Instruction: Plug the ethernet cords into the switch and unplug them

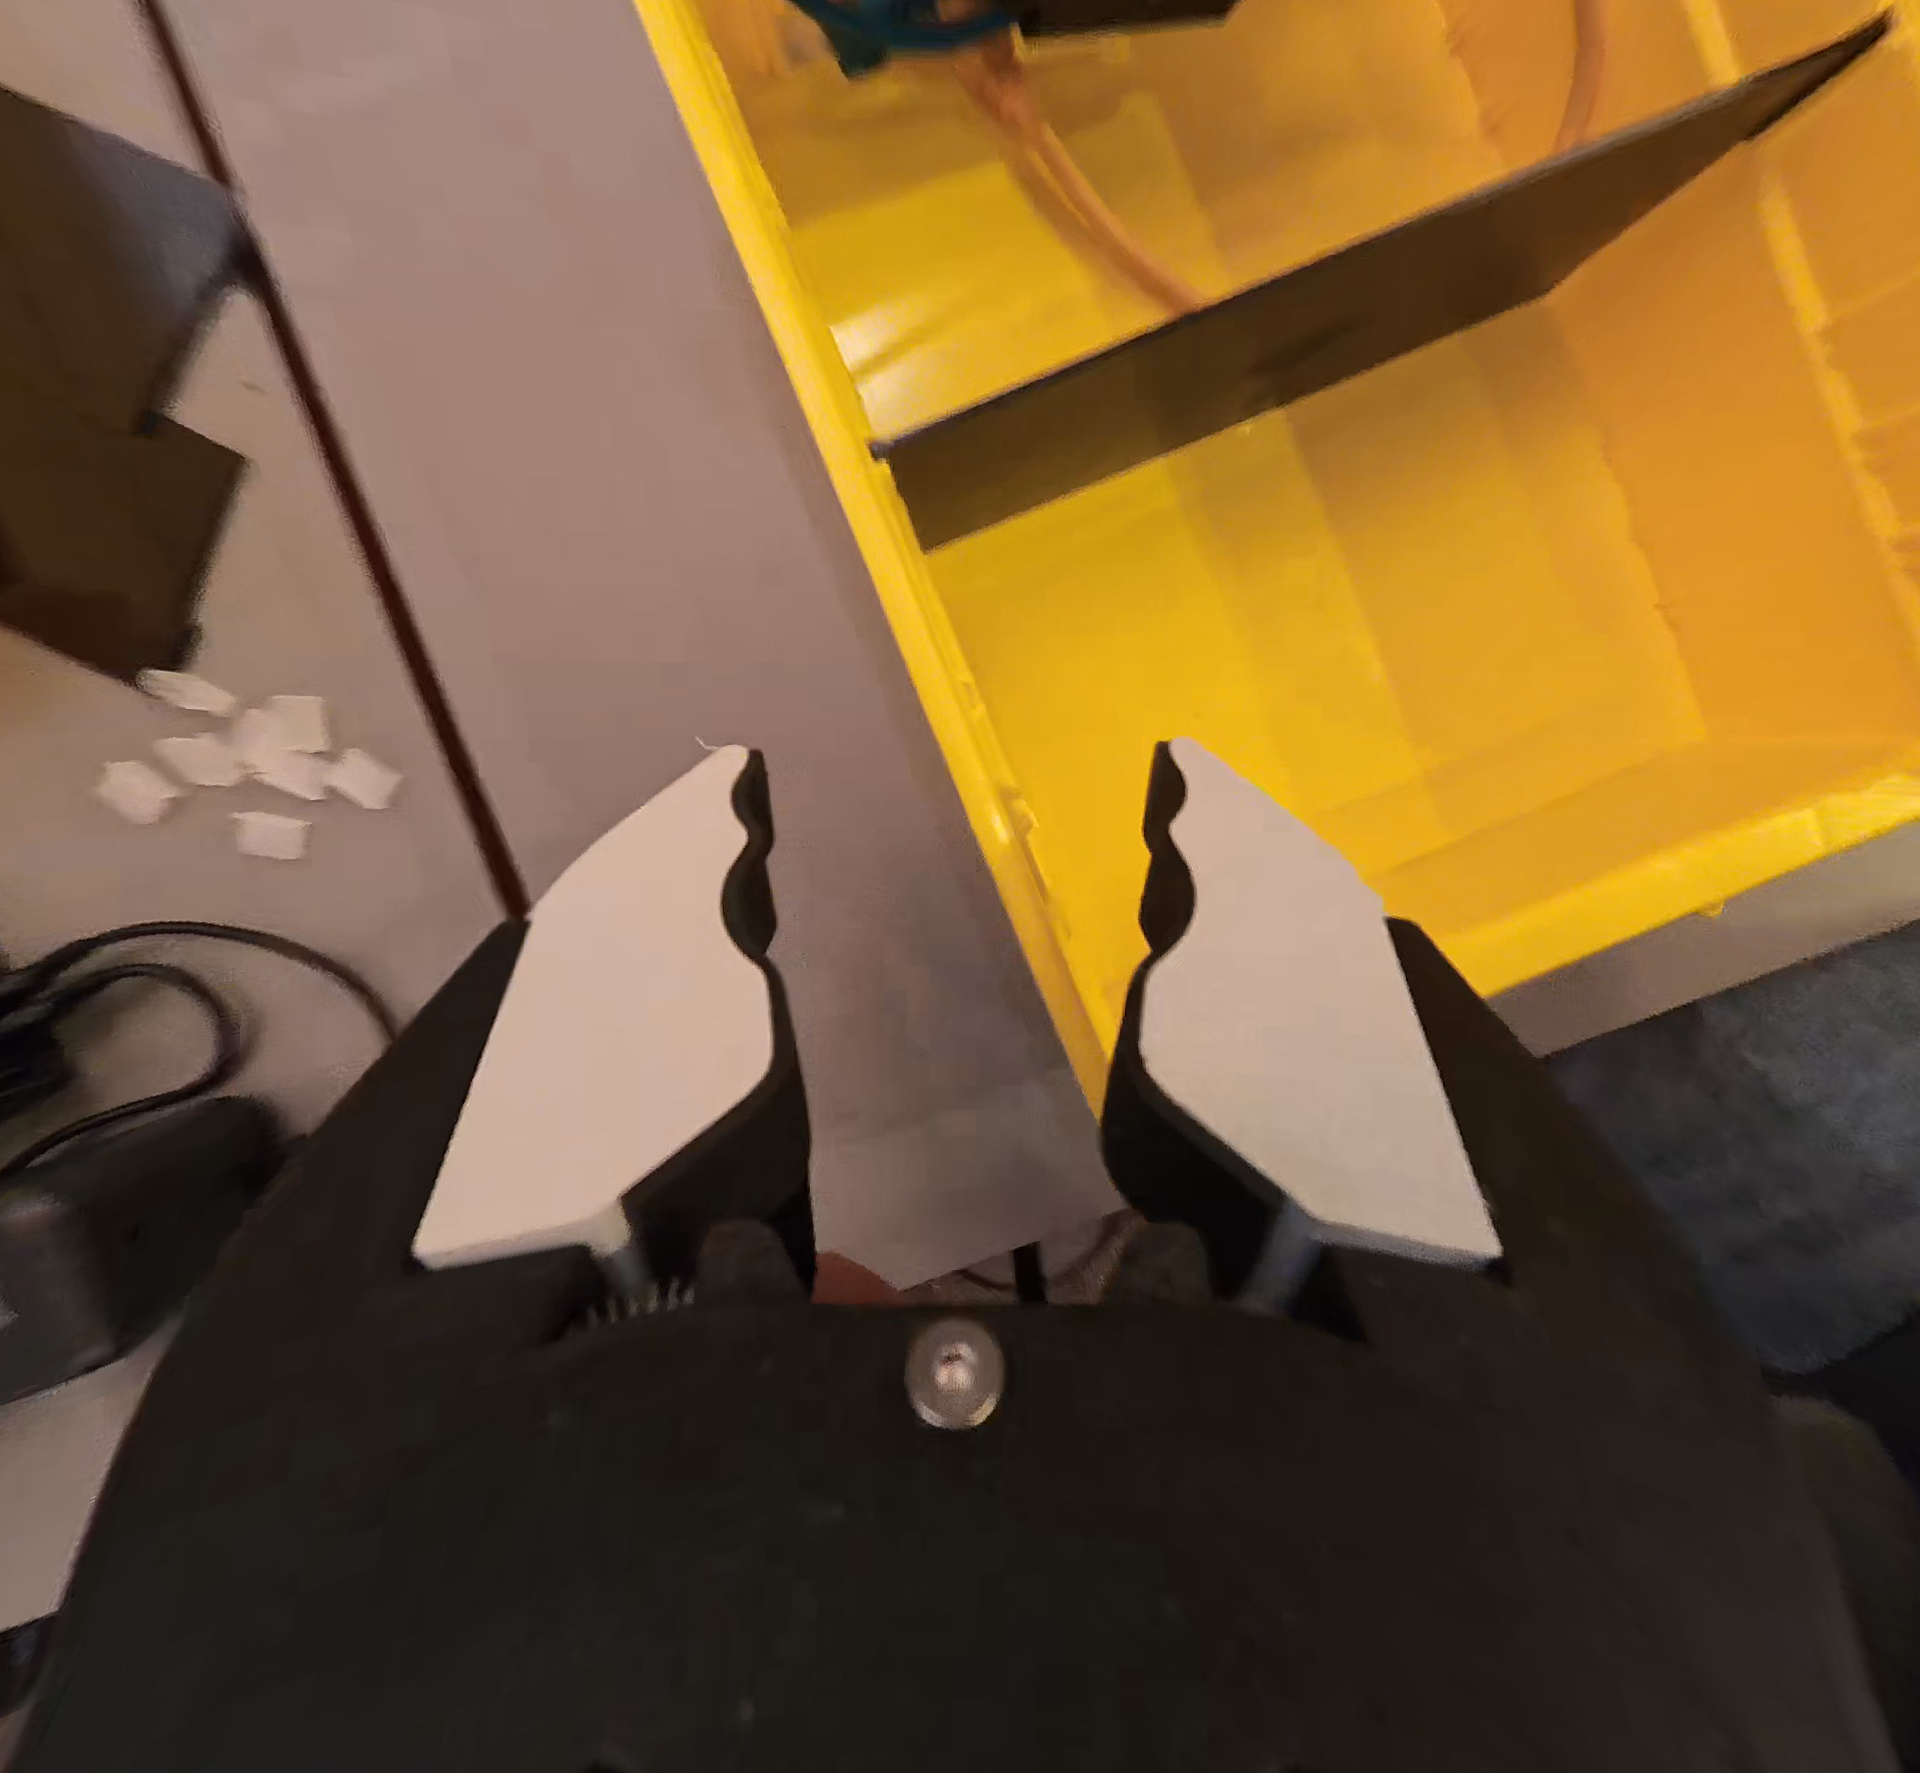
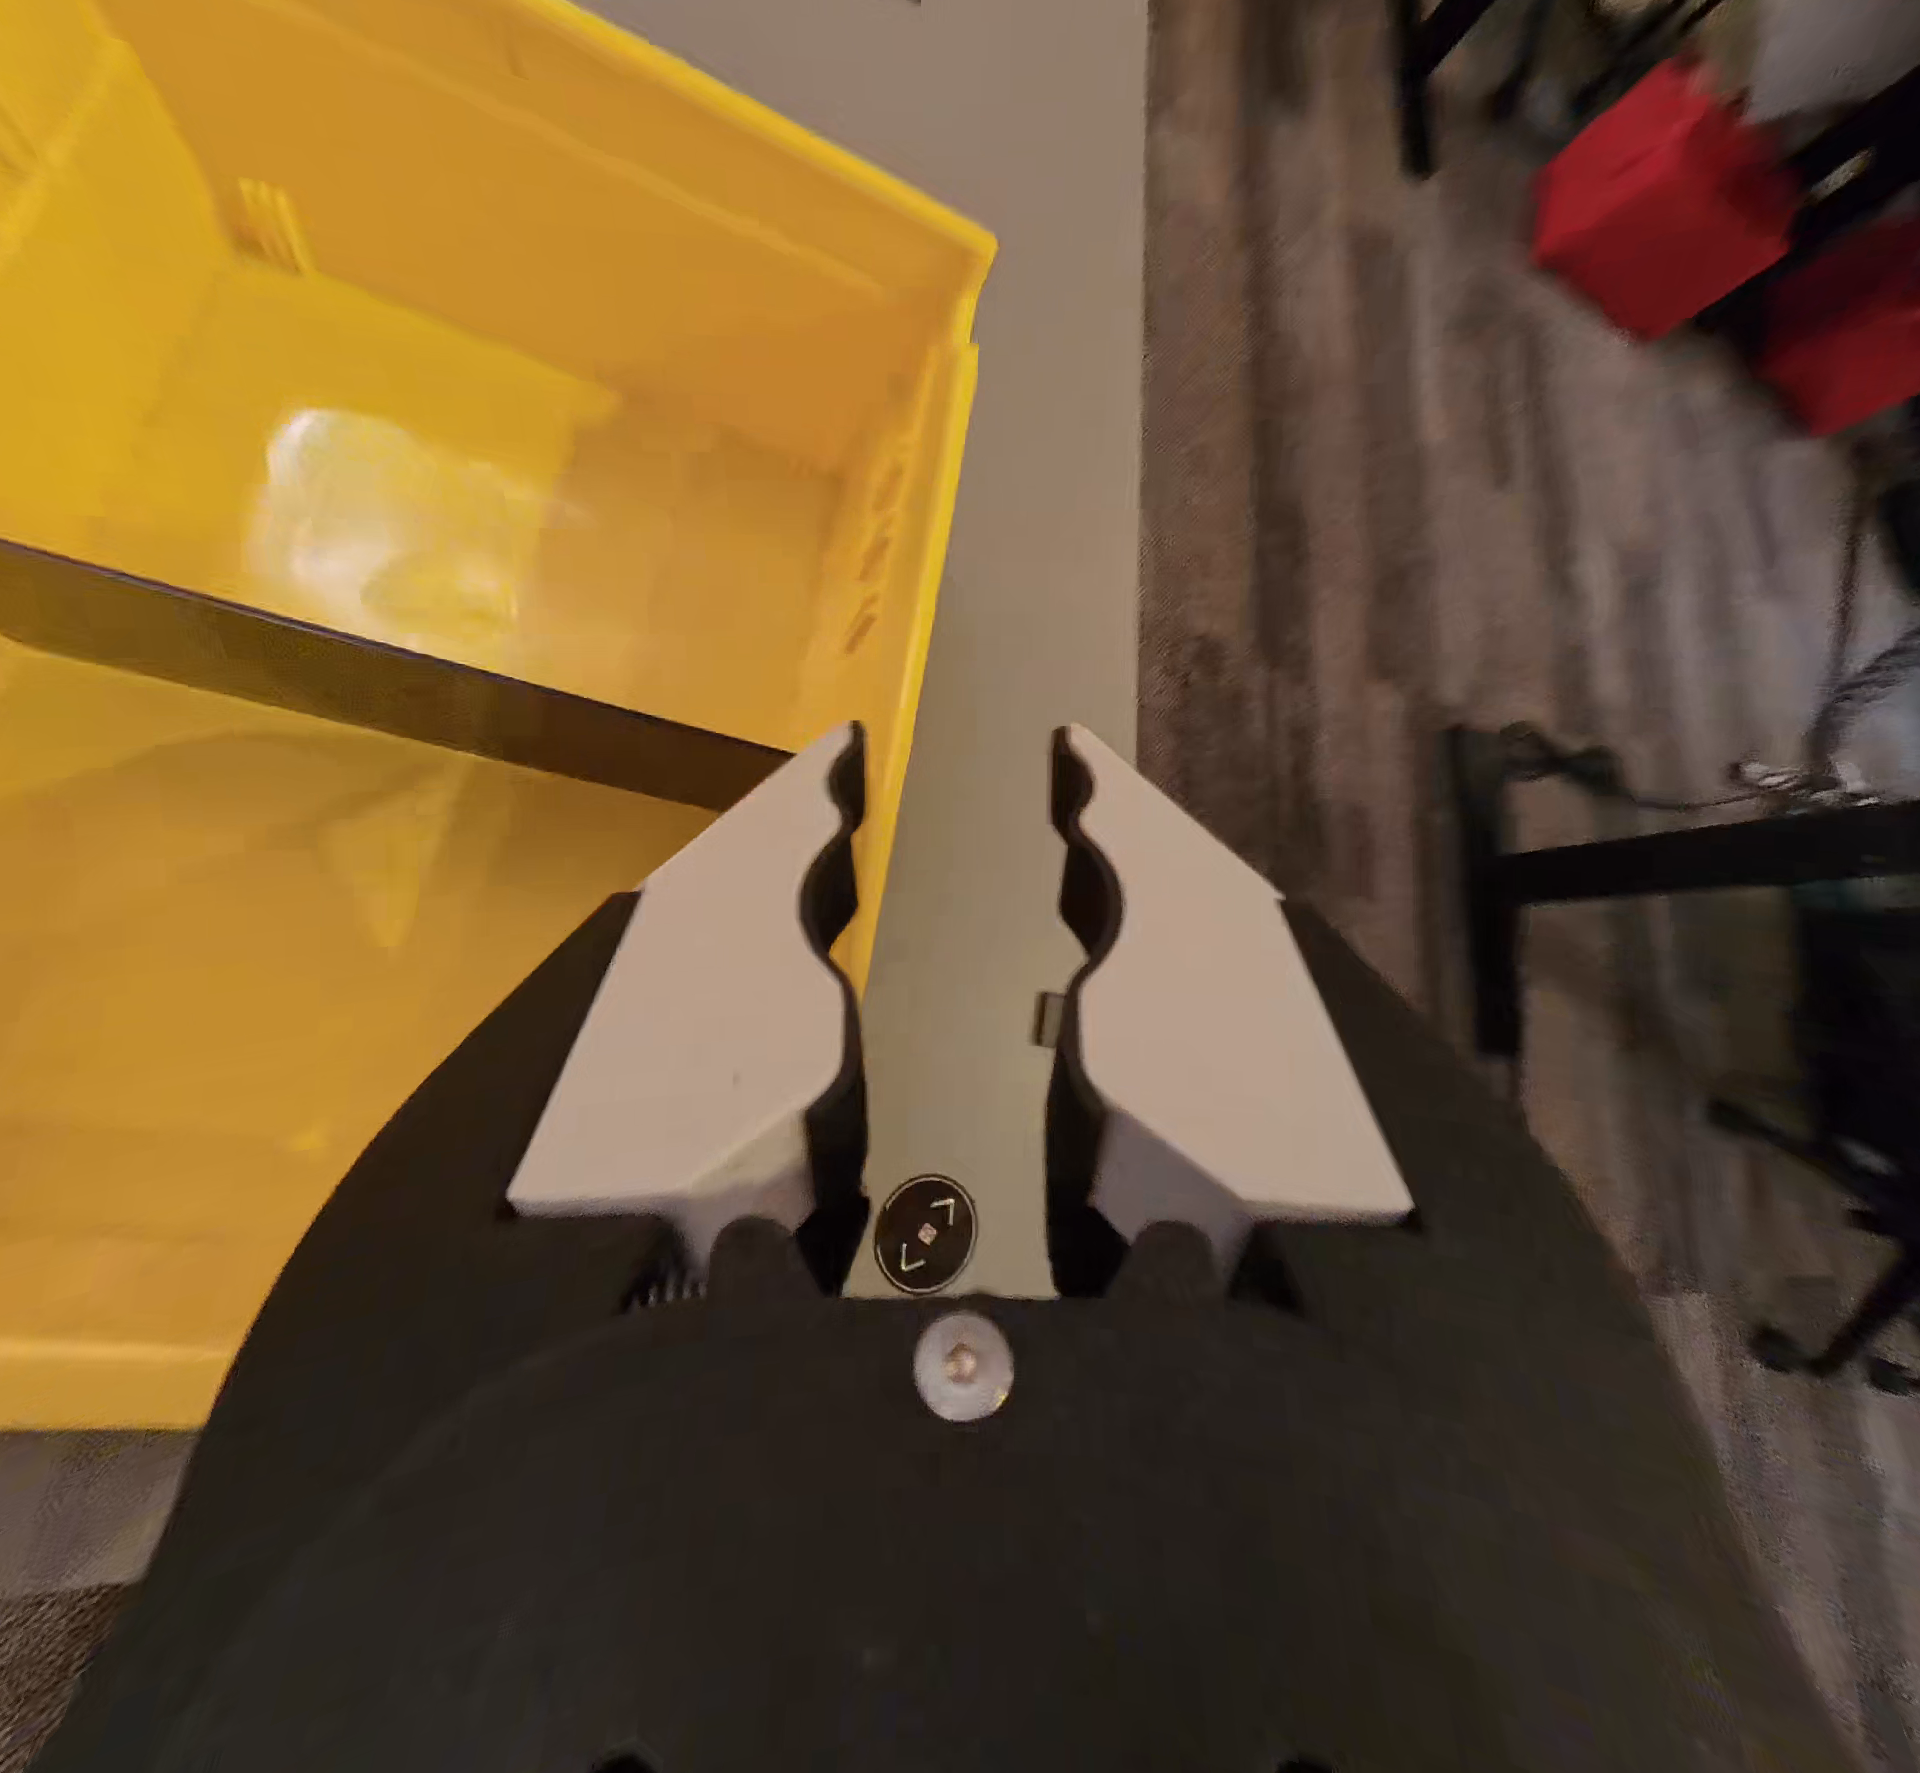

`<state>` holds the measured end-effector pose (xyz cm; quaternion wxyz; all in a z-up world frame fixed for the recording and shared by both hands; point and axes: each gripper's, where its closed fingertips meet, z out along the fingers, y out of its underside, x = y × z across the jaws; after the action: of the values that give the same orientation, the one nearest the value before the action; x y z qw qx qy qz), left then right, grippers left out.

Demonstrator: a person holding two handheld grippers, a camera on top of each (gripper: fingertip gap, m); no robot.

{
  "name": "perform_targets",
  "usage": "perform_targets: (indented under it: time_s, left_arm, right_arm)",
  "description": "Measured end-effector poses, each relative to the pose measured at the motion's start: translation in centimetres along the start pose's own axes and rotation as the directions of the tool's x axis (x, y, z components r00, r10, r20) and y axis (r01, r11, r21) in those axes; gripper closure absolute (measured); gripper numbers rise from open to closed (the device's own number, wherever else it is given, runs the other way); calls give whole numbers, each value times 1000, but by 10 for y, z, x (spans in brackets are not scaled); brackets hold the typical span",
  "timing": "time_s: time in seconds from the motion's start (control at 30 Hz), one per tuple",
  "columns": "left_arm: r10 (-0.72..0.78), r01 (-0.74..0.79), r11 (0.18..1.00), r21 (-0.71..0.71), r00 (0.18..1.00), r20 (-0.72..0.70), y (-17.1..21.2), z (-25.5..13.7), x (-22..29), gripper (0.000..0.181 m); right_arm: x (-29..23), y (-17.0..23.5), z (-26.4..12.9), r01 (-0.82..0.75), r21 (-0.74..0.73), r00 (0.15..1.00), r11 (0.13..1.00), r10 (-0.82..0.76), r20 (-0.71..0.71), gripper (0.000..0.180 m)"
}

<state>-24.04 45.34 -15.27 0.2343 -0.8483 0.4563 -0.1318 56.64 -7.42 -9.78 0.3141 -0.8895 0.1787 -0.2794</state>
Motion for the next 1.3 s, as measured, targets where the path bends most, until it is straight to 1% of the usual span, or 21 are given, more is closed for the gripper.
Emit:
perform_targets:
  time_s: [0.03, 0.1, 0.2, 0.23, 0.3, 0.33, 0.43, 0.53, 0.6, 0.67, 0.7, 0.77, 0.87, 0.93, 1.0, 1.07, 1.13, 1.23, 1.3]
  left_arm:
    - [31, -33, 999, 37, 999, 40, -9, -9, -1, 112]
    - [108, -120, 987, 110, 989, 103, -32, -26, 5, 114]
    - [294, -324, 931, 166, 938, 185, -72, -39, 30, 119]
    - [363, -401, 903, 155, 905, 222, -84, -39, 37, 120]
    - [506, -547, 834, 74, 811, 295, -105, -30, 45, 121]
    - [575, -611, 791, 32, 760, 302, -113, -22, 50, 123]
    - [716, -719, 688, -95, 651, 252, -128, 12, 55, 123]
    - [815, -790, 578, -204, 544, 202, -137, 47, 49, 125]
    - [852, -814, 523, -252, 505, 140, -136, 70, 44, 129]
    - [878, -814, 474, -336, 465, 111, -131, 88, 29, 129]
    - [884, -813, 458, -361, 459, 89, -127, 96, 25, 130]
    - [885, -813, 455, -363, 456, 88, -127, 107, 21, 131]
    - [886, -808, 460, -368, 443, 136, -134, 113, 17, 147]
    - [884, -806, 466, -365, 443, 151, -134, 114, 17, 148]
    - [891, -815, 454, -361, 423, 166, -134, 112, 17, 151]
    - [884, -814, 466, -347, 419, 206, -139, 105, 17, 152]
    - [885, -823, 460, -333, 396, 244, -143, 95, 19, 153]
    - [874, -833, 460, -308, 363, 324, -151, 77, 22, 153]
    - [849, -834, 474, -281, 349, 396, -158, 62, 23, 153]
  right_arm:
    - [-3, -8, -10, 19, 34, 1000, 999, -19, -11, 155]
    - [-20, -26, -28, 49, 107, 999, 993, -50, 7, 157]
    - [-56, -51, -53, 96, 201, 992, 975, -110, 55, 159]
    - [-70, -59, -60, 124, 231, 988, 965, -142, 66, 160]
    - [-97, -73, -73, 174, 286, 977, 942, -201, 68, 162]
    - [-113, -80, -80, 194, 318, 969, 928, -231, 83, 163]
    - [-162, -95, -96, 247, 410, 941, 878, -319, 115, 165]
    - [-207, -100, -106, 298, 468, 905, 832, -402, 138, 166]
    - [-234, -101, -111, 315, 509, 880, 801, -448, 160, 166]
    - [-256, -101, -113, 323, 532, 857, 783, -480, 186, 166]
    - [-265, -101, -114, 324, 539, 846, 778, -493, 203, 166]
    - [-278, -101, -114, 319, 552, 831, 771, -507, 227, 166]
    - [-296, -99, -110, 315, 559, 808, 767, -525, 266, 167]
    - [-305, -98, -107, 318, 562, 796, 764, -537, 279, 167]
    - [-314, -98, -107, 317, 567, 782, 760, -548, 297, 167]
    - [-321, -99, -107, 318, 574, 770, 755, -559, 308, 168]
    - [-328, -99, -107, 324, 580, 758, 747, -572, 314, 168]
    - [-337, -100, -110, 324, 596, 741, 734, -589, 323, 168]
    - [-342, -101, -111, 325, 603, 733, 729, -597, 326, 168]
